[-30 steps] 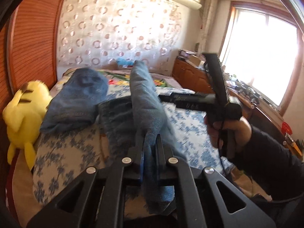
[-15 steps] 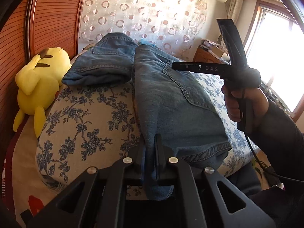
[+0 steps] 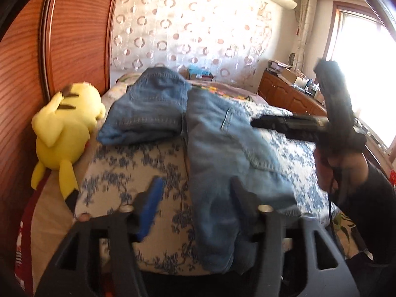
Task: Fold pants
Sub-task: 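Open the right gripper and smooth the folded jeans with both grippers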
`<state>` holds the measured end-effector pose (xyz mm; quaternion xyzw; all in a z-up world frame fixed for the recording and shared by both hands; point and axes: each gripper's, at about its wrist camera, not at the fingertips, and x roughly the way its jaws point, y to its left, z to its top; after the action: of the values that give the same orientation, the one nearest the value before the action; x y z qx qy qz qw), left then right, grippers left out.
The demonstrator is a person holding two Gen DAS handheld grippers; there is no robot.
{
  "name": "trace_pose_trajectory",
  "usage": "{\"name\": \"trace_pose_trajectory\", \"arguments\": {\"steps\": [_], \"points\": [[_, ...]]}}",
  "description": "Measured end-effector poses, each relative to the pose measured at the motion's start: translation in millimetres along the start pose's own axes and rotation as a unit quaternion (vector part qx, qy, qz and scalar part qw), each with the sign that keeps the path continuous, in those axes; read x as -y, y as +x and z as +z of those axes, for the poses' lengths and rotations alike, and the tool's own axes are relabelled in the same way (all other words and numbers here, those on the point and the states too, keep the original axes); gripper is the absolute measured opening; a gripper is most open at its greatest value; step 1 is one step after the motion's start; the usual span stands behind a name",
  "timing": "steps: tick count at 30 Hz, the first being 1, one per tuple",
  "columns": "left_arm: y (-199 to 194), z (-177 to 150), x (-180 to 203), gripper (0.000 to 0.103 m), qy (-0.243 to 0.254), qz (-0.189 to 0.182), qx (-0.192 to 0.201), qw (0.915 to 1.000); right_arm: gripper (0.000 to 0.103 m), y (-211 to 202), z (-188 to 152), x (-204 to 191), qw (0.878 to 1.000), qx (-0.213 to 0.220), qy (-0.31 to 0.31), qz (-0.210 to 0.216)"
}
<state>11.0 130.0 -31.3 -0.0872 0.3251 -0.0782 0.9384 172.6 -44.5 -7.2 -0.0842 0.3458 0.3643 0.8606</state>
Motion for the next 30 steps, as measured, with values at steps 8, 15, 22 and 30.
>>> {"name": "trace_pose_trajectory", "arguments": {"steps": [8,15,22,30], "points": [[14.9,18.1,15.4,0.065,0.019,0.001,0.003,0.9998,0.050,-18.6,-35.7,-20.8,1.000,-0.012,-0.008,0.010],[37.9,-2.4,12.0,0.065,0.017,0.026,-0.041,0.9987,0.053,-16.2,-58.9,-30.0,1.000,-0.026,-0.013,0.005],[49.2,-18.4,6.4,0.065,0.010,0.023,-0.057,0.9980,0.060,-10.6,-69.9,-27.3,1.000,-0.024,0.000,0.004],[50.8,-25.7,2.1,0.066,0.006,0.022,-0.055,0.9982,0.067,-4.0,-79.8,-29.6,1.000,-0.023,0.004,-0.003]]}}
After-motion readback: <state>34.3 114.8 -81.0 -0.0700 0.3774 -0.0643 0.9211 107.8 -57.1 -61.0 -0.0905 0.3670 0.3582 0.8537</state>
